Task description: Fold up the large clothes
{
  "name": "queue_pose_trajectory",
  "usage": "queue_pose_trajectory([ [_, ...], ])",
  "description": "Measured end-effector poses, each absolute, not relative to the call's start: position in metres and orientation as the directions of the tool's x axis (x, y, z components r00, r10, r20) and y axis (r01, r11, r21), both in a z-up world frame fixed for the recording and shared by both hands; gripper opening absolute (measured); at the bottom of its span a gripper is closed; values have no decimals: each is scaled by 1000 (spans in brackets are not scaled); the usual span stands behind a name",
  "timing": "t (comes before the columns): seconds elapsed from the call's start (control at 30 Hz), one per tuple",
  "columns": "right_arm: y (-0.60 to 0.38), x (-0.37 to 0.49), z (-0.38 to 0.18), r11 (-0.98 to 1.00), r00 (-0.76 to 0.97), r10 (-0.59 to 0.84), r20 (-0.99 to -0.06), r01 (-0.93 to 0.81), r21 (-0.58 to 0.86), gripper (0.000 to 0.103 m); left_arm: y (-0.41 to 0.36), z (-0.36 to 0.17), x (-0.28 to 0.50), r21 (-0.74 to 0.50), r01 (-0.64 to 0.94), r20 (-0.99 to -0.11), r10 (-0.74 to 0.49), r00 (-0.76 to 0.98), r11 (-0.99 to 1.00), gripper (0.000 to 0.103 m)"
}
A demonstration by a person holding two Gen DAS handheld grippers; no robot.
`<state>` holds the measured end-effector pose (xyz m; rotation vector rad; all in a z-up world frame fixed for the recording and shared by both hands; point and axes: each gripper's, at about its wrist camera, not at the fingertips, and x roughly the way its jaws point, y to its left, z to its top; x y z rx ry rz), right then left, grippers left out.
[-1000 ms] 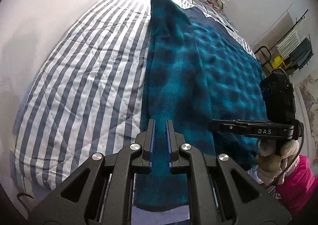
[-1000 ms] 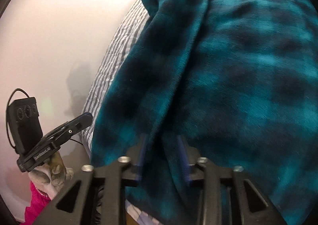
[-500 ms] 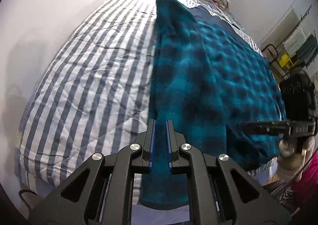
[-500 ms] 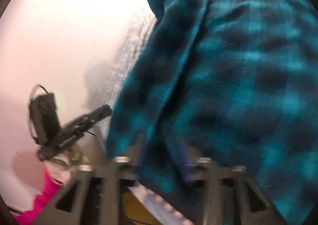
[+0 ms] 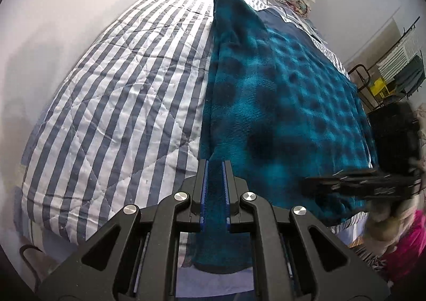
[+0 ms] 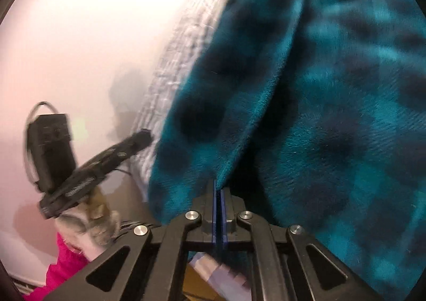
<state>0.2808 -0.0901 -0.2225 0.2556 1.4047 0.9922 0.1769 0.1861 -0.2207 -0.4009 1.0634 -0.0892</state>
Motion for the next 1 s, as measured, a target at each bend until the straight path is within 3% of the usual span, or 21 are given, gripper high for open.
queue_pose_trajectory([
  [0.13, -94, 274, -214, 644, -103, 619, -779, -500, 579, 0, 179, -227, 174, -377, -122, -834, -279, 475, 918, 8],
  [0.2, -86, 274, -221, 663, -112, 575, -810, -516, 542, 9, 172, -226, 172, -376, -111, -833, -283, 476, 920, 8],
  [0.23, -84, 276, -224, 663, -124, 566, -815, -518, 540, 18, 168, -225, 170, -371, -103, -832, -281, 478, 923, 8],
  [0.27, -86, 279, -219, 658, -108, 567, -817, -537, 527, 24, 164, -224, 166, -363, -101, -831, -273, 485, 926, 8],
  [0.5, -91, 337, -140, 617, 97, 656, -749, -640, 458, 39, 158, -227, 140, -369, -216, -808, -197, 555, 904, 10],
  [0.53, -84, 351, -128, 615, 134, 657, -742, -664, 425, 43, 160, -228, 136, -350, -247, -806, -156, 571, 904, 20],
  [0.57, -76, 363, -120, 620, 166, 650, -742, -680, 391, 46, 162, -230, 133, -340, -272, -805, -129, 579, 900, 38],
  [0.63, -67, 393, -107, 632, 221, 632, -743, -701, 330, 48, 167, -237, 129, -357, -308, -803, -122, 583, 882, 49],
  [0.87, 4, 468, -107, 620, 282, 602, -747, -755, 214, 62, 157, -251, 141, -391, -218, -815, -226, 534, 894, 48],
  [0.9, 14, 478, -111, 620, 282, 594, -754, -757, 206, 62, 155, -253, 144, -394, -216, -816, -232, 529, 894, 46],
  [0.97, 32, 496, -121, 623, 278, 573, -771, -759, 190, 62, 153, -261, 149, -395, -215, -827, -244, 507, 893, 28],
  [1.0, 40, 503, -127, 624, 277, 562, -779, -761, 179, 62, 153, -265, 149, -398, -215, -829, -249, 501, 892, 26],
])
